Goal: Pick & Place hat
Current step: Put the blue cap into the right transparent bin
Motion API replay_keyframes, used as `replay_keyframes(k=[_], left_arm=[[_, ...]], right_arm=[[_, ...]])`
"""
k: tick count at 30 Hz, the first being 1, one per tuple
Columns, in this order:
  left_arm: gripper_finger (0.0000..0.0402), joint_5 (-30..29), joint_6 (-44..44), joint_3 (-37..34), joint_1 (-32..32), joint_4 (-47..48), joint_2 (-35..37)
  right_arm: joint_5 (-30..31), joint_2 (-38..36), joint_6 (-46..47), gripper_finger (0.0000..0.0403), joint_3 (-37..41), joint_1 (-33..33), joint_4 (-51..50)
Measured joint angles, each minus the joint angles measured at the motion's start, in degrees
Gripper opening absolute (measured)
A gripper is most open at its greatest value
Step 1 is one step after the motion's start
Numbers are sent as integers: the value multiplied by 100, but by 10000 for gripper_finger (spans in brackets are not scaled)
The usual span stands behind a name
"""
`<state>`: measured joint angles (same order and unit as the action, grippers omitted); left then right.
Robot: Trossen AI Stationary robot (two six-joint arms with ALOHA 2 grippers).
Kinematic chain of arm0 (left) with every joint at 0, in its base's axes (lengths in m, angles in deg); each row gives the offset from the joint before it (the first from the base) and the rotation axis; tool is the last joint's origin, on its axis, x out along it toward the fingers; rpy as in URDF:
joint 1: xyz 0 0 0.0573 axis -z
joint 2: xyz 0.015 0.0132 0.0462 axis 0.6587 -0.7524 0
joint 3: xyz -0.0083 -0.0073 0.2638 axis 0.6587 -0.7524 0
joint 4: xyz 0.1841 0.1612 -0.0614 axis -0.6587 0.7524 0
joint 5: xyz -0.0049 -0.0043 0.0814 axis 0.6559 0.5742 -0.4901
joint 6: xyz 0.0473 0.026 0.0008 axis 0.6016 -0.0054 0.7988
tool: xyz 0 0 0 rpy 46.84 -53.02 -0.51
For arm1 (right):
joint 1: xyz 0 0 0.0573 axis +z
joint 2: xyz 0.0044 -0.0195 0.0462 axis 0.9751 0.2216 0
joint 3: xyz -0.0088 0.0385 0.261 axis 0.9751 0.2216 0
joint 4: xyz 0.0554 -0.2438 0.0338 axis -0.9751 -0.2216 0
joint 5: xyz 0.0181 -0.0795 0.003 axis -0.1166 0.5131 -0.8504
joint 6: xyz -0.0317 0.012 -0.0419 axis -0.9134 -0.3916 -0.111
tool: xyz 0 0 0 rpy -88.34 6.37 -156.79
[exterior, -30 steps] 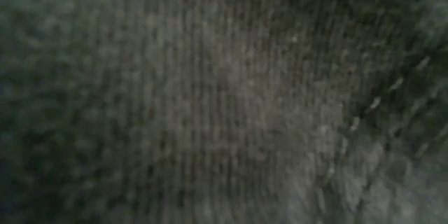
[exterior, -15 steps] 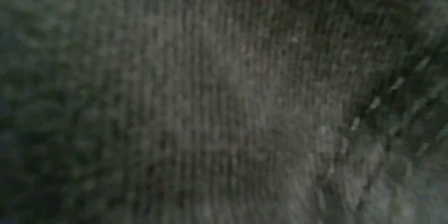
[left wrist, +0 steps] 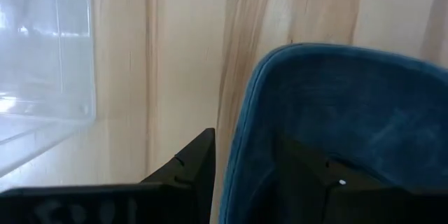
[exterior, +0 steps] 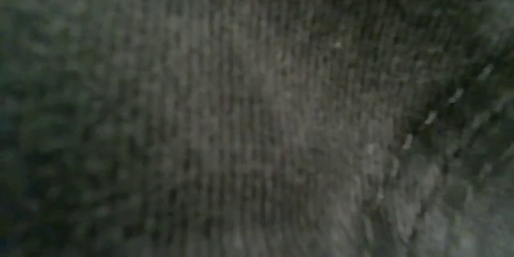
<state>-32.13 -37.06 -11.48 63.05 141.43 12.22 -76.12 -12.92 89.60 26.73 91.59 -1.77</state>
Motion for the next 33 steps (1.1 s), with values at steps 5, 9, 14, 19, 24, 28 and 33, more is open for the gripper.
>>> replay_keyframes(k=[5,9,14,19,24,28,33], left_arm=[[133,-90,47,-3,-11,26,-57],[133,-192,22,-117,-40,-57,-67],[133,-151,14,-309,-52,-97,-141],[133,4,-96,-334,-55,-105,-194],[114,-16,-295,-286,-63,-114,-157],[47,-17,-357,-238,-63,-154,-153],[12,-14,-454,-214,-63,-196,-144]], right_arm=[[8,0,0,141,0,0,8],[36,0,0,141,0,0,19],[52,0,-2,141,0,0,46],[109,-1,-2,141,0,0,63],[109,-2,-2,141,0,0,82],[107,-2,-2,141,0,0,82],[107,-2,-2,141,0,0,86]])
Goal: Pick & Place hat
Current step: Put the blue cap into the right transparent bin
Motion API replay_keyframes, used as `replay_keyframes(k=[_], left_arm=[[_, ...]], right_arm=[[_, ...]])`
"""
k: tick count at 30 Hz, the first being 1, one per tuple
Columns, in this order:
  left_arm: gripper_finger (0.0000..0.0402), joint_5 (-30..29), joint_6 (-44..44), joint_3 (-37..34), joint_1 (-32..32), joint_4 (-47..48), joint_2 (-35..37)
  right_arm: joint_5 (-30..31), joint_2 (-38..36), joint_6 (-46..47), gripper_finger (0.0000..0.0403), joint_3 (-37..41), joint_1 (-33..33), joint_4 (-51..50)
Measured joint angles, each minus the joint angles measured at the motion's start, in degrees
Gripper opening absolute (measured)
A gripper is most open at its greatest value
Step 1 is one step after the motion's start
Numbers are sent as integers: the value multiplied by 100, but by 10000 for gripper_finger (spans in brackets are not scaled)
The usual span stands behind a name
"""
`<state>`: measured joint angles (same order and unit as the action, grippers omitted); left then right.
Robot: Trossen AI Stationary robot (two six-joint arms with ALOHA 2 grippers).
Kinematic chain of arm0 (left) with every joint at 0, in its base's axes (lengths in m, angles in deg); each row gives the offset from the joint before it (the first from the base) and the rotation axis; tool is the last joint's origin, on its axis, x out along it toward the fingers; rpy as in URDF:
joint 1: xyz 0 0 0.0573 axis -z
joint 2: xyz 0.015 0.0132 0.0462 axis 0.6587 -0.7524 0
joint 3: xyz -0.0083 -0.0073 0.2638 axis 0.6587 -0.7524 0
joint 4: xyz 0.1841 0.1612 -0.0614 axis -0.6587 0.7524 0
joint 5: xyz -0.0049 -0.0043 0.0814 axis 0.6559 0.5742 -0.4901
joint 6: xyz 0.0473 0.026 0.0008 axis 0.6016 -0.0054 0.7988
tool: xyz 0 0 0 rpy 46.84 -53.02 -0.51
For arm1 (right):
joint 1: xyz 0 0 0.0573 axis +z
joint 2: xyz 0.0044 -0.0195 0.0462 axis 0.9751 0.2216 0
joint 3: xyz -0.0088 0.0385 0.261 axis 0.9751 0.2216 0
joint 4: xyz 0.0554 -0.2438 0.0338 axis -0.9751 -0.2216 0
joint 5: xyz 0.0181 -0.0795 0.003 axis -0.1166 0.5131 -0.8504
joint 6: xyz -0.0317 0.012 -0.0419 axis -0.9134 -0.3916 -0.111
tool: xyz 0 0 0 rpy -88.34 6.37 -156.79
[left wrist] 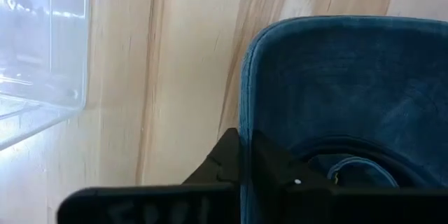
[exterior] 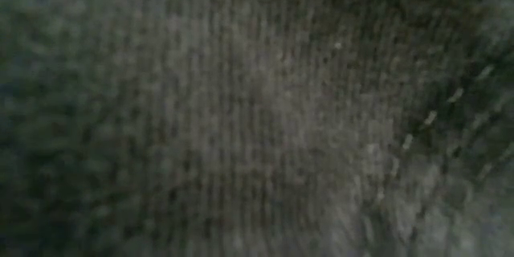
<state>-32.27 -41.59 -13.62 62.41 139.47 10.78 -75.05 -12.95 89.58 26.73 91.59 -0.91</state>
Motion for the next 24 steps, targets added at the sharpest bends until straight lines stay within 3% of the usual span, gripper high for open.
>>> replay_keyframes(k=[11,24], left_arm=[[7,-477,490,716,-12,200,229],[6,-467,973,1619,-33,122,315]], right_arm=[[31,0,-423,141,2,0,393],[99,0,-744,141,2,-4,1456]])
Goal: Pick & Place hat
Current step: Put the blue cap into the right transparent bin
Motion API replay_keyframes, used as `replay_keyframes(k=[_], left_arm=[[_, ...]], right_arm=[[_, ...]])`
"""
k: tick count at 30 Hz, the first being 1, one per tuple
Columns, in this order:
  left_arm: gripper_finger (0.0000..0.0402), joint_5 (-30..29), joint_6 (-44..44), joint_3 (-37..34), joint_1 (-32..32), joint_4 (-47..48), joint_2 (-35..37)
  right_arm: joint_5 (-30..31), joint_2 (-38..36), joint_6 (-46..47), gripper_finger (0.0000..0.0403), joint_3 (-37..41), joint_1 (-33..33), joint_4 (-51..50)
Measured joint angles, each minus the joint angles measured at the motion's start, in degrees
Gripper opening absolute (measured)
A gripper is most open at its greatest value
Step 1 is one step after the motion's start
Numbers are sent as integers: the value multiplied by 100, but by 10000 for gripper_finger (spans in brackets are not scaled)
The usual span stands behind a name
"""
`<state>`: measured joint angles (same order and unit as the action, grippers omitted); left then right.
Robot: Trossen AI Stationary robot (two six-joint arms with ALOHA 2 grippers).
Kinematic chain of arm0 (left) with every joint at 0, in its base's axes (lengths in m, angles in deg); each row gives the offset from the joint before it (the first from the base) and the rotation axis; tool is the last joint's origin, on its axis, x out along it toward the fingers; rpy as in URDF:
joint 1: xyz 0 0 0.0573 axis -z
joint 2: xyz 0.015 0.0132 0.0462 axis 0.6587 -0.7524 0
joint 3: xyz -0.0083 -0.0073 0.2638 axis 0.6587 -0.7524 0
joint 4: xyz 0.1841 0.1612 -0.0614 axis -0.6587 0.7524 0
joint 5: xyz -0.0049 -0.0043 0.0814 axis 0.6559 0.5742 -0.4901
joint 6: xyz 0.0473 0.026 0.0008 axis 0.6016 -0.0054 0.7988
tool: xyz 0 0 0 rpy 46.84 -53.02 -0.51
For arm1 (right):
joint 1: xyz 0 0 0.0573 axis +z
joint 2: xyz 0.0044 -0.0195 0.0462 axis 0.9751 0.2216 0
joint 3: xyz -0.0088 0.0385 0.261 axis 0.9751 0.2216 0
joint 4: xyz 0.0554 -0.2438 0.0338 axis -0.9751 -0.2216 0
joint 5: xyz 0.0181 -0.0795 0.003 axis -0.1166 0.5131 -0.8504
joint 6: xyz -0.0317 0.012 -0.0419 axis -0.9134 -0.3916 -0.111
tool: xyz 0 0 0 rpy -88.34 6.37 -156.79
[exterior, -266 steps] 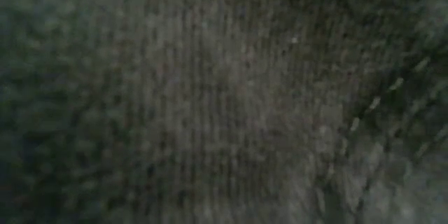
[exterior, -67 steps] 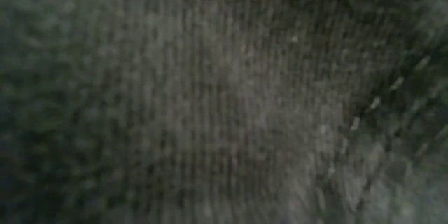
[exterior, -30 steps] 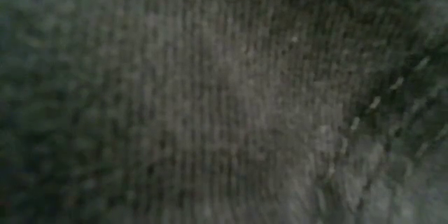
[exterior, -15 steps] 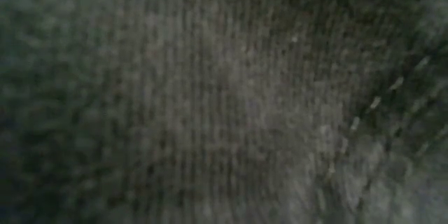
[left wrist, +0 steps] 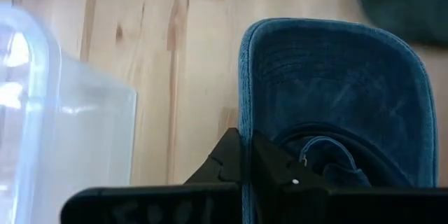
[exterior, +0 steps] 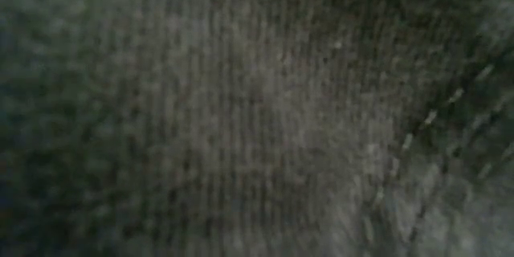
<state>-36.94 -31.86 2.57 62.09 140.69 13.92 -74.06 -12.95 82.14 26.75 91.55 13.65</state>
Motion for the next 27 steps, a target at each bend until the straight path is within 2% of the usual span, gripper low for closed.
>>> replay_keyframes(k=[7,10,13,23,27], left_arm=[[6,-1,404,368,-117,-92,0],[6,-356,599,457,-167,-251,0],[6,-387,911,460,-260,-512,0],[6,-326,1516,448,-493,-1634,-2],[6,-216,1810,440,-571,-2282,-2]], right_arm=[[296,-2,135,159,0,-21,554],[714,-2,97,172,0,-28,558],[946,-2,2,178,0,-95,586],[944,-2,83,180,0,-317,937],[691,-1,243,180,0,-471,945]])
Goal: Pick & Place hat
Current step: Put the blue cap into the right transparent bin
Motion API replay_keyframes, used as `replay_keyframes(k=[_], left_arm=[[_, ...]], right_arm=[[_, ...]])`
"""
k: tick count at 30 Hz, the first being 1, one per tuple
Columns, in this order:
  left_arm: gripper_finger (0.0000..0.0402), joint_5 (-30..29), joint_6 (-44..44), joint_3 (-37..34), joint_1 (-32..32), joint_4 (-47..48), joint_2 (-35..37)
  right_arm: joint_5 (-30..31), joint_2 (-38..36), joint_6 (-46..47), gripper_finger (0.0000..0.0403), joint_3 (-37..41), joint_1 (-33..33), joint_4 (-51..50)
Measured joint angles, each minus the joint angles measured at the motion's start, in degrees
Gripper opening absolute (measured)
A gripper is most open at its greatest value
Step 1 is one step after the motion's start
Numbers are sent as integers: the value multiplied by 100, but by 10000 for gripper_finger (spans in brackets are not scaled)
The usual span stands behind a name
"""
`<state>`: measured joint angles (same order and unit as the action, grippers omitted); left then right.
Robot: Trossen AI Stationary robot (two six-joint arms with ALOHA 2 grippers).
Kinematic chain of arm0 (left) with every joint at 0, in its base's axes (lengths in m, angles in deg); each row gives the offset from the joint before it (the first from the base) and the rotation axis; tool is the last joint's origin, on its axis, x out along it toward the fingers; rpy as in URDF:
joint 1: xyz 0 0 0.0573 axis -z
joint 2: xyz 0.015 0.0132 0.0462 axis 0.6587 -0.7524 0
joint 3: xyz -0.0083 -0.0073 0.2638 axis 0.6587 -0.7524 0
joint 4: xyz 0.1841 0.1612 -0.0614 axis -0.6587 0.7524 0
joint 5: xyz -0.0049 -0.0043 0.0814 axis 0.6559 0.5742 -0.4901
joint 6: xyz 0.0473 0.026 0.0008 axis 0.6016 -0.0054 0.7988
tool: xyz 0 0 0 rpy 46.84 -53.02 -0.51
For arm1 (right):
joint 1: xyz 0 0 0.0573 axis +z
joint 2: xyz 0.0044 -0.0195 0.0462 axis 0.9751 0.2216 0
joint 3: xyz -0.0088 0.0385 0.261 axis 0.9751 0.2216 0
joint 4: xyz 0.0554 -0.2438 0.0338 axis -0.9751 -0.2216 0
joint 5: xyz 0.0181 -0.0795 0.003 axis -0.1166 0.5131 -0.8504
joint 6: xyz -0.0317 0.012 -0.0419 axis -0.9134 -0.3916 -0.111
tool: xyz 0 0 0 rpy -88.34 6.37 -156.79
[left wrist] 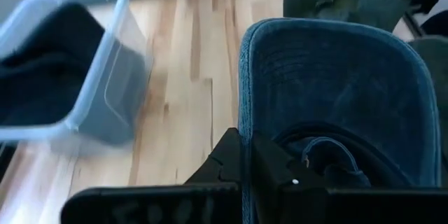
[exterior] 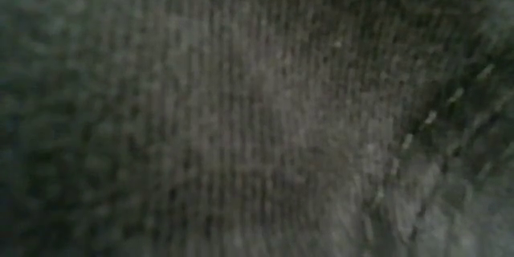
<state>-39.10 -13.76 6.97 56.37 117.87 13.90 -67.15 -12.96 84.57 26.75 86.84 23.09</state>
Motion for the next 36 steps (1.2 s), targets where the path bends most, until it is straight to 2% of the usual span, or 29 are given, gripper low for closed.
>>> replay_keyframes(k=[4,8,11,26,31,36], left_arm=[[6,117,63,0,-129,-214,0],[6,139,-212,-10,-300,-227,-57],[6,158,-289,-9,-392,-144,-135],[6,296,-397,-39,-410,131,-192],[9,298,-409,-39,-410,334,-192],[20,544,-411,-39,-409,365,-192]], right_arm=[[-76,120,203,178,-8,-105,64],[-597,448,227,178,-165,-205,321],[-648,841,226,178,-430,-205,311],[-919,2316,-90,171,-2111,-204,-1020],[-917,2659,-258,121,-2612,-205,-1760],[-902,2692,-497,27,-2729,-202,-2039]])
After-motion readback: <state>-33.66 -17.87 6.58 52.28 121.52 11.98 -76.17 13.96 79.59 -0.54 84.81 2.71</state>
